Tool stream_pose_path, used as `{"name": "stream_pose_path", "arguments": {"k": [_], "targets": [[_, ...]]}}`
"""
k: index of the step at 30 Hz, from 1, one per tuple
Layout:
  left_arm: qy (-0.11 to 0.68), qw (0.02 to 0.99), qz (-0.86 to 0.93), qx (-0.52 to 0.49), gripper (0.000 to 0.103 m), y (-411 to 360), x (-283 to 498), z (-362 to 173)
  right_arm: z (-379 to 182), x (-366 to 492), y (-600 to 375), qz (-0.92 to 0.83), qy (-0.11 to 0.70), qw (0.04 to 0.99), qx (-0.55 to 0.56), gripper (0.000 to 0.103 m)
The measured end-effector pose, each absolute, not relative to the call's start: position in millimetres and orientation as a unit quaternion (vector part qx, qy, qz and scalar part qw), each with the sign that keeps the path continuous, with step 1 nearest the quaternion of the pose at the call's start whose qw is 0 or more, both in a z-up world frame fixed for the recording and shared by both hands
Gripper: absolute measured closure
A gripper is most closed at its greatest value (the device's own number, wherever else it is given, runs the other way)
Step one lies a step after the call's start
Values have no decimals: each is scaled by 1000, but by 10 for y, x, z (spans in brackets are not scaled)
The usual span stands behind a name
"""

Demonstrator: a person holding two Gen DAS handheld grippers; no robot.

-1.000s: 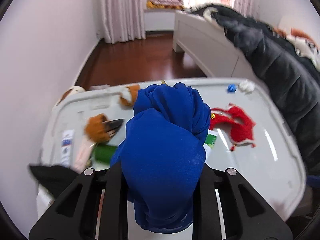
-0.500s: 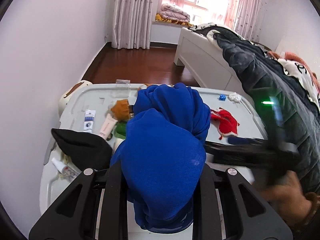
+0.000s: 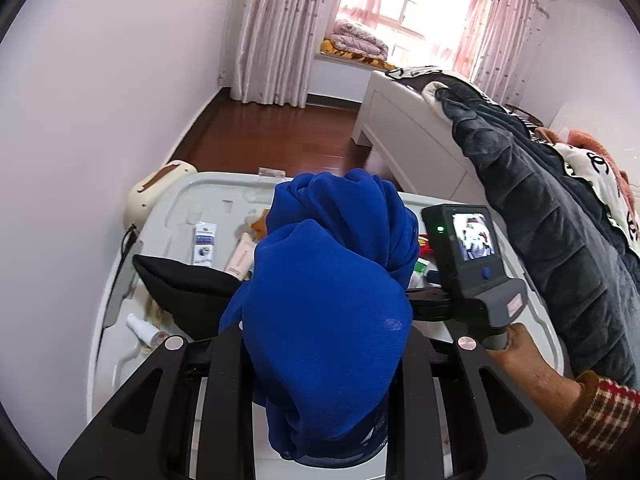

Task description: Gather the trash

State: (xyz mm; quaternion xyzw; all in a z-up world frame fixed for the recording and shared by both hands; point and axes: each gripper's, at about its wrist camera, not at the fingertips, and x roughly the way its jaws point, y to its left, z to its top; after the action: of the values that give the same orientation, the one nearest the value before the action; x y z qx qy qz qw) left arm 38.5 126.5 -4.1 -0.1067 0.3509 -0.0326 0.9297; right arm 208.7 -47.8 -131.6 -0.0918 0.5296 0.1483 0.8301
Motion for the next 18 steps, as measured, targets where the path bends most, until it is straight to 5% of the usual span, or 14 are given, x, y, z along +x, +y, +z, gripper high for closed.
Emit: {"name": "stream_pose_path", "arguments": {"k": [4,8,12,18], "targets": [[350,930,-39,-108,79,1228,367,-30,-1305,2048,-504,166,525,829,-98,5],[348,930,-41,-114,79,1241,372,-24,-1211,1745,-576,206,495,837,-110,42],[346,929,-44,-122,78,1240,367,-12,-1159,1625,-597,222,497,831,-118,59],[348,928,-49,-128,78,1222,378,-15,-1149,1521,-732,232,506,822,-122,64]]}}
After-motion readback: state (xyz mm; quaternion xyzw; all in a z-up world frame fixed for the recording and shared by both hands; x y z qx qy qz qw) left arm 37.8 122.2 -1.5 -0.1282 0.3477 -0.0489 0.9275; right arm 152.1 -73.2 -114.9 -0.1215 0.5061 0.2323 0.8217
